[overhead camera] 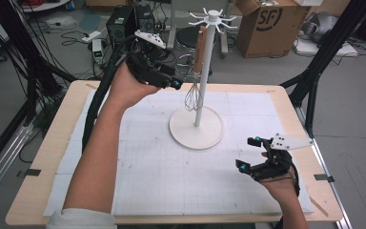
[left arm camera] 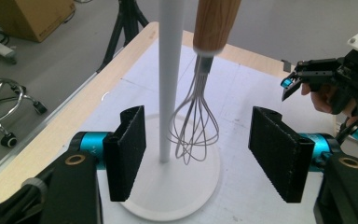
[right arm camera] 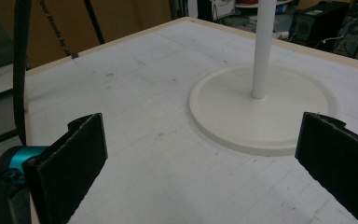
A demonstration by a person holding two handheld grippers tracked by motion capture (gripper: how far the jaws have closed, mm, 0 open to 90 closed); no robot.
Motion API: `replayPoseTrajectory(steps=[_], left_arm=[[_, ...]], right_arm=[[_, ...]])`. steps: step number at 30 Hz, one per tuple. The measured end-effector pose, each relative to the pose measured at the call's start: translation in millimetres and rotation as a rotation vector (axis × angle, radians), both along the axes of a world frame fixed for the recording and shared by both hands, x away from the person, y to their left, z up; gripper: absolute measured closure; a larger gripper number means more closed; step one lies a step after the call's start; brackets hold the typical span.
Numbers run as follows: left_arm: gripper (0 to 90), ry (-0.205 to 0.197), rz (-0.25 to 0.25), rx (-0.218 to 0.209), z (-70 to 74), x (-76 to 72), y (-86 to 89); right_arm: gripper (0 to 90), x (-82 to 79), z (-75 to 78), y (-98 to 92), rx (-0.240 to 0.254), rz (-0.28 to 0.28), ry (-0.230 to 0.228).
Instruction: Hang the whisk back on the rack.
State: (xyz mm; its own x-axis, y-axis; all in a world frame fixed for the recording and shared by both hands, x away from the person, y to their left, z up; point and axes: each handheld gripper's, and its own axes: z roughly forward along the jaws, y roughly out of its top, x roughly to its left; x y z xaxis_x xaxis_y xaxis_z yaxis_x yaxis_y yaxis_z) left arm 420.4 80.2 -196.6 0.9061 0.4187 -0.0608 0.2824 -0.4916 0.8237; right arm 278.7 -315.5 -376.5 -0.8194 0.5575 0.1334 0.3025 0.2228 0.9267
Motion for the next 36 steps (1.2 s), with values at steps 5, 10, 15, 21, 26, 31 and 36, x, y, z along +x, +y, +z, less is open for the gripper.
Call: replayPoseTrajectory(steps=[5, 10, 15, 21, 26, 31, 36], left_arm=[[32.7, 0.012, 0.001, -0.012, -6.7, -5.9, 10.5], [29.8, 0.009, -0.011, -0.015, -16.7, -14.8, 15.5], [26.0, 0.006, 0.007, -0.02, -31.2, -22.0, 24.7], [21.9, 0.008, 0.014, -0.029, -43.0, -30.1, 34.8], [19.7, 0.001, -0.006, -0.048, -51.7, -40.9, 39.6], [17.1, 0.007, 0.005, -0.042, -61.8, -48.0, 44.9], [15.1, 0.004, 0.01, -0.05, -69.1, -54.2, 51.7]], right_arm=[[0.8, 0.5, -0.8, 3.3, -0.008, 0.004, 0.002], [0.8, 1.4, -1.2, 3.3, -0.014, 0.002, 0.001], [0.8, 1.1, -1.2, 3.4, -0.015, 0.001, 0.003], [0.8, 1.4, -1.9, 4.1, -0.02, -0.001, 0.005], [0.8, 2.2, -2.5, 5.0, -0.024, -0.002, 0.005], [0.8, 2.1, -3.2, 7.1, -0.033, 0.001, 0.01], [0.8, 1.8, -3.6, 8.1, -0.038, 0.0, 0.012]])
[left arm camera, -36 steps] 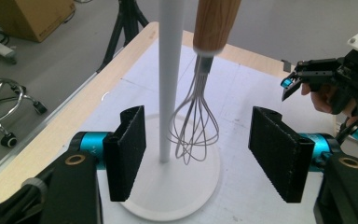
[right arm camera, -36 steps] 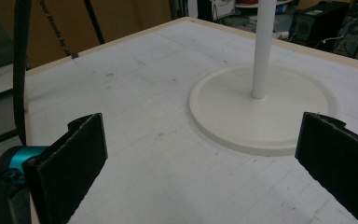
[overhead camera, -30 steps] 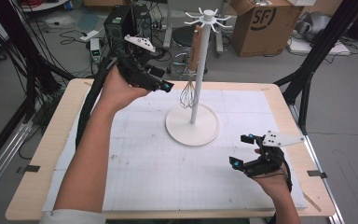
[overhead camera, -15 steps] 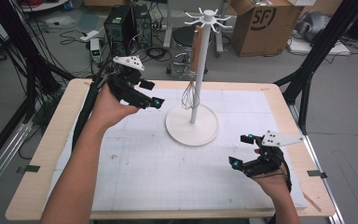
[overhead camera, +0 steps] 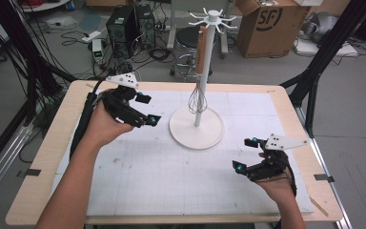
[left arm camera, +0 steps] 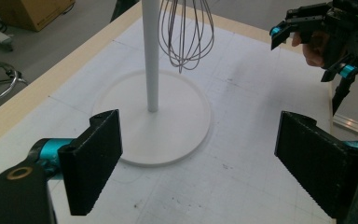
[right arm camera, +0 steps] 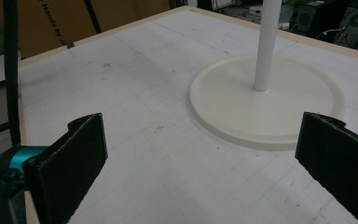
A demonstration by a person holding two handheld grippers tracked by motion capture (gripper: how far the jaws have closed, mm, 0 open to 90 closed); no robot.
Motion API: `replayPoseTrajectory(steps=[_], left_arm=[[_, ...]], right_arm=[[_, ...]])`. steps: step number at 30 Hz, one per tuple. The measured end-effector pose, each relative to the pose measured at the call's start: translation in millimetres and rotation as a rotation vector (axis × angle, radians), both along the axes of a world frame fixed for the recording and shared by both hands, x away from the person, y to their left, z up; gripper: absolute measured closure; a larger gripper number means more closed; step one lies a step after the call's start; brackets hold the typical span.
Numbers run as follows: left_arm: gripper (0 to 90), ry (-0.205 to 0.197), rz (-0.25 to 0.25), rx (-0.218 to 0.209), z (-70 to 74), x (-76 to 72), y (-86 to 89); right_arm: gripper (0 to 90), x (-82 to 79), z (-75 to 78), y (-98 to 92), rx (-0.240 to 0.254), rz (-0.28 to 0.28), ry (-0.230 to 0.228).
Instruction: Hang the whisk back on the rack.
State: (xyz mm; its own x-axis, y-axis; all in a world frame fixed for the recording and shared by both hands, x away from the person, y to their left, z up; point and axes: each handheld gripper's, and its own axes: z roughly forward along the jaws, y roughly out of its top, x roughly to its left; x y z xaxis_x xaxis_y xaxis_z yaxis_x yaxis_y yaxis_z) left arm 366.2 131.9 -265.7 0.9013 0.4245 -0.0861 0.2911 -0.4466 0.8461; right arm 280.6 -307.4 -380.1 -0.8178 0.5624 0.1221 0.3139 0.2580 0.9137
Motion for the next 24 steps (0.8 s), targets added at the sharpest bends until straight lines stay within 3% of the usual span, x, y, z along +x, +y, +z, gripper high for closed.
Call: replayPoseTrajectory(steps=[7, 12, 15, 18, 24], left_arm=[[13.4, 0.008, -0.009, -0.033, -12.9, -9.7, 6.4], [9.8, 0.013, -0.013, -0.033, -22.1, -16.1, 4.2], [8.7, 0.002, -0.009, -0.008, -25.4, -17.9, 3.3], [7.1, 0.017, -0.008, -0.028, -29.2, -19.5, 4.5], [6.4, 0.024, -0.012, -0.026, -36.7, -23.5, 8.3]], right_arm=[[0.8, 0.6, -1.7, 1.6, -0.007, 0.0, 0.008], [0.8, 0.7, -2.1, 2.0, -0.01, 0.001, 0.009], [0.8, 0.9, -2.1, 1.4, -0.007, -0.004, 0.007], [0.8, 0.9, -2.1, 1.2, -0.008, -0.004, 0.006], [0.8, 1.3, -2.3, 0.9, -0.01, -0.002, 0.008]])
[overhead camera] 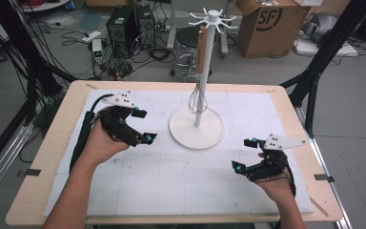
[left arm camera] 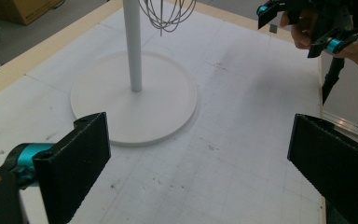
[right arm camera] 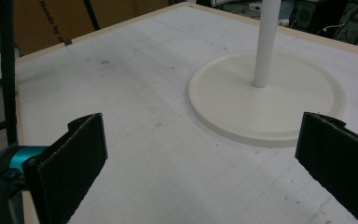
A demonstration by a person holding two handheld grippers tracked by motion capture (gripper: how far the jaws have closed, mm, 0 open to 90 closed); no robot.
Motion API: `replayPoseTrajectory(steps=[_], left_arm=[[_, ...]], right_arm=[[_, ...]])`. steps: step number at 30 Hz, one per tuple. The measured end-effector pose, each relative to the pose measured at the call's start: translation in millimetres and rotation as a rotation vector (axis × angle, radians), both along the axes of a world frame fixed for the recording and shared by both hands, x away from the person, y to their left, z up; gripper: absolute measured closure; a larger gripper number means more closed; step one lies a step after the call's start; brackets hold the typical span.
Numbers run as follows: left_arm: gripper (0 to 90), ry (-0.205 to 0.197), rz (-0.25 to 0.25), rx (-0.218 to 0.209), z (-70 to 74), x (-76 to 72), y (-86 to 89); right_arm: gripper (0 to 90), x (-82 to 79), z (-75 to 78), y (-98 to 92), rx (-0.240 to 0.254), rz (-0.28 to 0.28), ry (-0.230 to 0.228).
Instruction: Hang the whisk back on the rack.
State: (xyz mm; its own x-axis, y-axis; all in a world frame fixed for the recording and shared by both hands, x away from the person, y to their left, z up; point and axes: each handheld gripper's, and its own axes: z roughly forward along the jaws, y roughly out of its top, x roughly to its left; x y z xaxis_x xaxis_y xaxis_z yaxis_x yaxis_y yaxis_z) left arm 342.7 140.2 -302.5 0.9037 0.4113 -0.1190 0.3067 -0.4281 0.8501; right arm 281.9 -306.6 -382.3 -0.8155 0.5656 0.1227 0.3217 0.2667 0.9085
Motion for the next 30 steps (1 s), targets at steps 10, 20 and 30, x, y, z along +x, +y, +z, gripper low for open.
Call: replayPoseTrajectory(steps=[10, 20, 30], left_arm=[[2.9, 0.012, 0.007, -0.003, -8.9, -7.4, 6.7], [1.6, -0.002, 0.03, -0.014, -19.7, -19.1, 16.9], [1.6, -0.01, 0.045, 0.024, -34.9, -35.0, 19.4]], right_arm=[[0.8, 0.9, -0.1, -1.1, 0.008, -0.002, 0.007], [0.8, 3.4, -2.5, -1.2, 0.009, 0.007, 0.015], [0.8, 5.2, -5.4, -0.1, 0.009, 0.009, 0.02]])
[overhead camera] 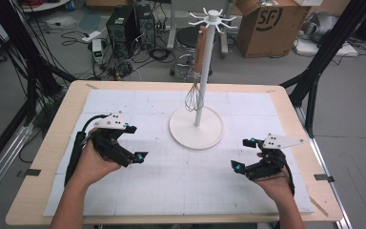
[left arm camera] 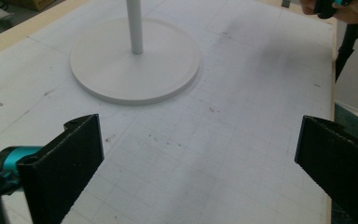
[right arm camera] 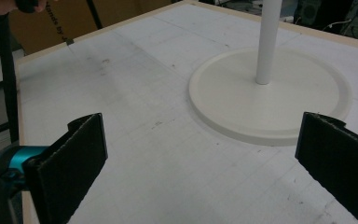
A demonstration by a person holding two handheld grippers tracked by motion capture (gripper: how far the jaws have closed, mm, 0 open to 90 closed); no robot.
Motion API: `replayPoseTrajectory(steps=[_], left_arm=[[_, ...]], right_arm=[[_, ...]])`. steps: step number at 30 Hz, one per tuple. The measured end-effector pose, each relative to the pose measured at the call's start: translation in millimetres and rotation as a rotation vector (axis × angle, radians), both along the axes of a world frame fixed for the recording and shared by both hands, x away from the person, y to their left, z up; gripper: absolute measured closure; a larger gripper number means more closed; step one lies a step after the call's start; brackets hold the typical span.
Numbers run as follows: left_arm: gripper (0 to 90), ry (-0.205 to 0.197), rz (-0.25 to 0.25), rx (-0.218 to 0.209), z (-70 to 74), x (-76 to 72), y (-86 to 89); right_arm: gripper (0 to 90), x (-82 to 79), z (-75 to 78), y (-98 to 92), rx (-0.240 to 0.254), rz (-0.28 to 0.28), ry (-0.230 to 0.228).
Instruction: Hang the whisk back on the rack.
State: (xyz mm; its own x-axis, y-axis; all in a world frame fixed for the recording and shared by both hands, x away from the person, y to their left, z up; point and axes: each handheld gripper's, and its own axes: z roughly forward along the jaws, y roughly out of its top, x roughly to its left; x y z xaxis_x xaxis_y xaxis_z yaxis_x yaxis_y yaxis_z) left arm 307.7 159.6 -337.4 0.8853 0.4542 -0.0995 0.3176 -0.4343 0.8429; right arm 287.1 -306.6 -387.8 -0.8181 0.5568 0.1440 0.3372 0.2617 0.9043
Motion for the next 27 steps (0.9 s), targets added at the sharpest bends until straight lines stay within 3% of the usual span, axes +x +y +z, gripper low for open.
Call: replayPoseTrajectory(steps=[6, 12, 27], left_arm=[[1.6, 0.006, 0.003, -0.024, -9.4, -5.9, 2.2], [1.6, 0.014, 0.007, -0.021, -18.5, -8.1, 4.9], [1.6, -0.006, 0.024, -0.055, -19.2, -14.7, 15.6]], right_arm=[[0.8, 1.4, -0.8, 0.6, -0.009, -0.002, 0.001], [0.8, 0.9, -1.0, 1.4, -0.017, -0.007, 0.005], [0.8, 1.7, -1.8, 2.6, -0.024, -0.008, 0.004]])
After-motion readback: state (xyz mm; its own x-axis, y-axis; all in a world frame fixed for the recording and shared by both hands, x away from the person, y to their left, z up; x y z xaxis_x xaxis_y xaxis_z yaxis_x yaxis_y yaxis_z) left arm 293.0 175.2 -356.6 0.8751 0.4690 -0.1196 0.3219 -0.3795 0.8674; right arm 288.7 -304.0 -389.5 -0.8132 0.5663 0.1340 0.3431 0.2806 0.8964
